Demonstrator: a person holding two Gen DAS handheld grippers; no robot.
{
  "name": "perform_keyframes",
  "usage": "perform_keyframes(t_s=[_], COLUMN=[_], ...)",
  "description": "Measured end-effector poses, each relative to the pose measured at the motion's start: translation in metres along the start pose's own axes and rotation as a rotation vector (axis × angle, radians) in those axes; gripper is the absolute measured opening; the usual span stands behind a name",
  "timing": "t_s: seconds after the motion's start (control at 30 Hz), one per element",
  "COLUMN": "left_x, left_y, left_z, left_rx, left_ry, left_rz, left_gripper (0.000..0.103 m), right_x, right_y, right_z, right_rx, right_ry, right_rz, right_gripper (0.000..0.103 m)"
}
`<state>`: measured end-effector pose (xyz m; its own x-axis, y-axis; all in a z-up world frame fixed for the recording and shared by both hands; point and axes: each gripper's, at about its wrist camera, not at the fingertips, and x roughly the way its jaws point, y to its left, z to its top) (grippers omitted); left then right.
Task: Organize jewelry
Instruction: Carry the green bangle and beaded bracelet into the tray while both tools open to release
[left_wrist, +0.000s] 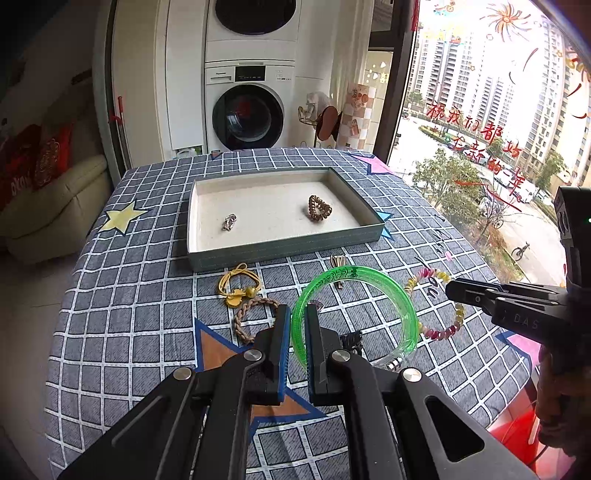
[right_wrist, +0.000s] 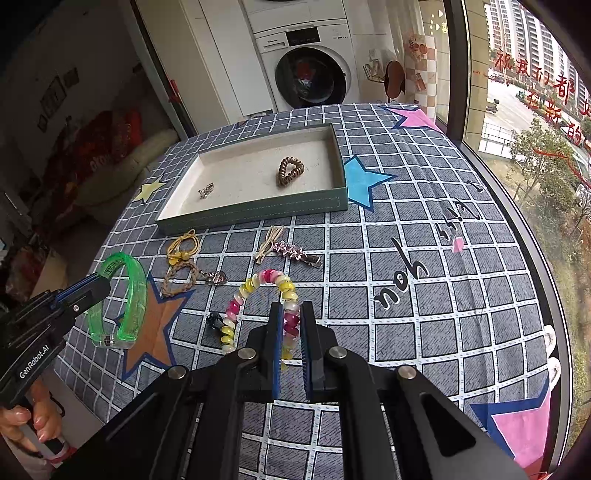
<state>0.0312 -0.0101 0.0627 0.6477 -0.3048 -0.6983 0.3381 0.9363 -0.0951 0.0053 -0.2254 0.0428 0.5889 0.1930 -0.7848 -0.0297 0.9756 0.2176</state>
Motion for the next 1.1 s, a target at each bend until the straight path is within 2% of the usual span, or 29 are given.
perform_keyframes(t_s=[0.3, 0.6, 0.87, 1.1], left_x=[-0.017, -0.013, 0.021, 0.087], left_y=[0.019, 0.044, 0.068, 0.078], left_z=[0.042, 0.097, 0.139, 0.147], left_rx=[-0.028, -0.065, -0.12, -0.155], left_ry=[-0.059, -0.1, -0.105, -0.049], left_rz=[0.021, 0.051, 0.063, 0.066], left_gripper=[0.02, 0.02, 0.02, 0.02], right_x=[-0.015, -0.012, 0.012, 0.058], right_y=[0.006, 0.012, 0.017, 0.013], right_z=[0.05, 0.11, 0.161, 0.193], right_rx=[-0.036, -0.075, -0.084, -0.059], right_ry=[-0.072, -0.104, -0.115, -0.101], right_rz=[0.03, 0.047, 0.066, 0.076], right_gripper=[0.01, 0.01, 0.01, 0.01])
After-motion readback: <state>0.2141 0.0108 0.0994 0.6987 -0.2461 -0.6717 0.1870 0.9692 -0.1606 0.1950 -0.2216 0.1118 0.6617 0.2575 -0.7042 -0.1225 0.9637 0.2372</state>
